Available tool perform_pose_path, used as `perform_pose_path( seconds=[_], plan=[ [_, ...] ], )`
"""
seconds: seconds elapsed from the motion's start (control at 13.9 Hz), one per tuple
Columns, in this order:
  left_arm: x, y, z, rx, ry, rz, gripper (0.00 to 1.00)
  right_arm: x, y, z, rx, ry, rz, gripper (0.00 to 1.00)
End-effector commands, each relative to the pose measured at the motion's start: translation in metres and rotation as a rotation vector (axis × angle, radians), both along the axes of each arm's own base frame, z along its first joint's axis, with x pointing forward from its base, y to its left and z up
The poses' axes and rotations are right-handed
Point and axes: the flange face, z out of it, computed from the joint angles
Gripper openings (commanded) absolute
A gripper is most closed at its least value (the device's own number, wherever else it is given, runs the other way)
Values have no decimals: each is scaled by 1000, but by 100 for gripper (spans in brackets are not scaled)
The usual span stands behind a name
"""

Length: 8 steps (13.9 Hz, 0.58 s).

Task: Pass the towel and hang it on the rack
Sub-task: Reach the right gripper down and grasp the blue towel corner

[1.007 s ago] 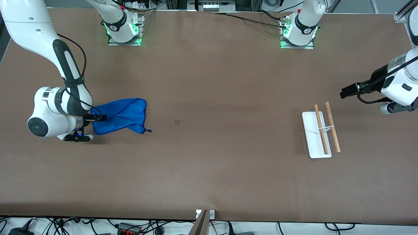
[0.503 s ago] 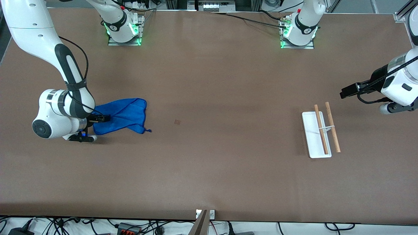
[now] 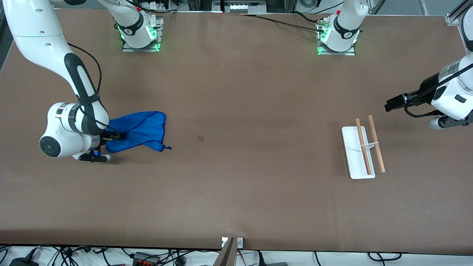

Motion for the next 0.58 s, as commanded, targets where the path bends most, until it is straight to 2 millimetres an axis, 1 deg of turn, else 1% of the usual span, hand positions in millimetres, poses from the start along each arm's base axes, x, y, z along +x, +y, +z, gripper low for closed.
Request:
perform_pose_path(
  seconds=[0.0,0.22,0.43,0.5],
  plan=[
    [1,1,5,-15,4,3,100,1,-2,-1,10,11,-18,50],
    [1,2,5,-17,4,3,100,0,-1,-1,12,14,-15,32],
    [1,2,5,-17,4,3,100,0,0,3,17,35,-12,19],
    [1,1,5,-17,4,2,100,2,1,6,18,41,-12,17]
  ],
)
